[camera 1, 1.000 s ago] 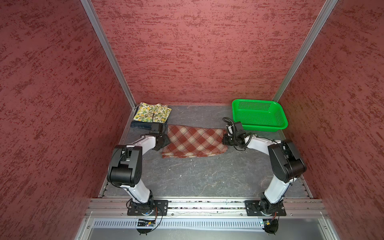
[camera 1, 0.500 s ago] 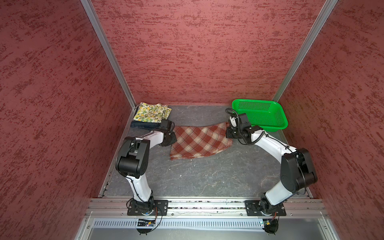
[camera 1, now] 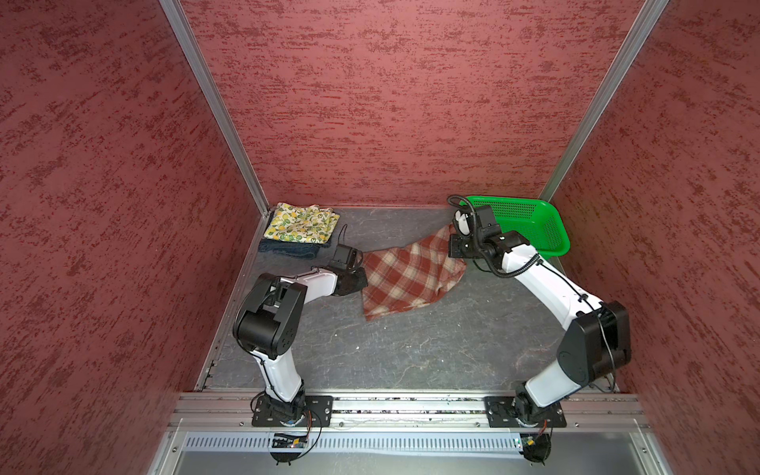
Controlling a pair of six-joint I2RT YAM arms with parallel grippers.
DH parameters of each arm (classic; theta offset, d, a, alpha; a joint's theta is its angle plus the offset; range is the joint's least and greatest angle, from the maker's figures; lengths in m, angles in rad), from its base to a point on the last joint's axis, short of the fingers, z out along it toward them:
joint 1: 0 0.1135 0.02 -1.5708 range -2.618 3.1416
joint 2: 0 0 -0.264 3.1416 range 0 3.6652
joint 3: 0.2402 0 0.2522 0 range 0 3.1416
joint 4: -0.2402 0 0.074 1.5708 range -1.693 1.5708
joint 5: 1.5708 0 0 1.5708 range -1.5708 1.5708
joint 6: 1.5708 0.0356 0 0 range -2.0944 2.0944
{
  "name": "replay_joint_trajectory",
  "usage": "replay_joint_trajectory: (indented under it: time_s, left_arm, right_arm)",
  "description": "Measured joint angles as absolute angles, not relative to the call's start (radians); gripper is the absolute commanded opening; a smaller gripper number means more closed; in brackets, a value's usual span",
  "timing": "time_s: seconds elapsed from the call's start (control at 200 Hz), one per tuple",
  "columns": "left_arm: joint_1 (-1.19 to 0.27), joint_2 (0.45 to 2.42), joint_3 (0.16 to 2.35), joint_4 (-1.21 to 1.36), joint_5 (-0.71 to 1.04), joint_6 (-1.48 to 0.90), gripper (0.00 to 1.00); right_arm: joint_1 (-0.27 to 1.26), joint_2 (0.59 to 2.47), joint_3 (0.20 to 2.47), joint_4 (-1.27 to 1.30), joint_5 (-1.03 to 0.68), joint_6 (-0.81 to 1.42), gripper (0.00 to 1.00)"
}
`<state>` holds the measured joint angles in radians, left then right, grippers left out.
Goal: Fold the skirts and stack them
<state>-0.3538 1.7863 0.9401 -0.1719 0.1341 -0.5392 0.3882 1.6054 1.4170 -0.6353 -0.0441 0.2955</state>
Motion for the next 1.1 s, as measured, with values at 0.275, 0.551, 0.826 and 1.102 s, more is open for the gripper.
replay_joint_trajectory:
  time_s: [0.275,0.551,0.826,1.102]
  left_arm:
    - [-0.402,1.757,0.857,-0.056,0.162,-0.6,0.0]
    - [-0.401,1.741,0.813,-0.002,0.178,-0.624,0.0]
    - [-0.396,1.732,0.785,0.035,0.193,-0.642,0.0]
    - [-0.368,1.702,0.738,0.053,0.245,-0.662,0.0]
  right_arm:
    - [0.577,1.719,1.549,-0.679,0.046,0.319,0.0]
    - [0.717,1.819,1.549,-0.684,0.058,0.368,0.0]
    - [0.783,1.916,1.551,-0.675,0.057,0.409,0.05]
    - [0.788,1.966,1.542,-0.638,0.027,0.459,0.57]
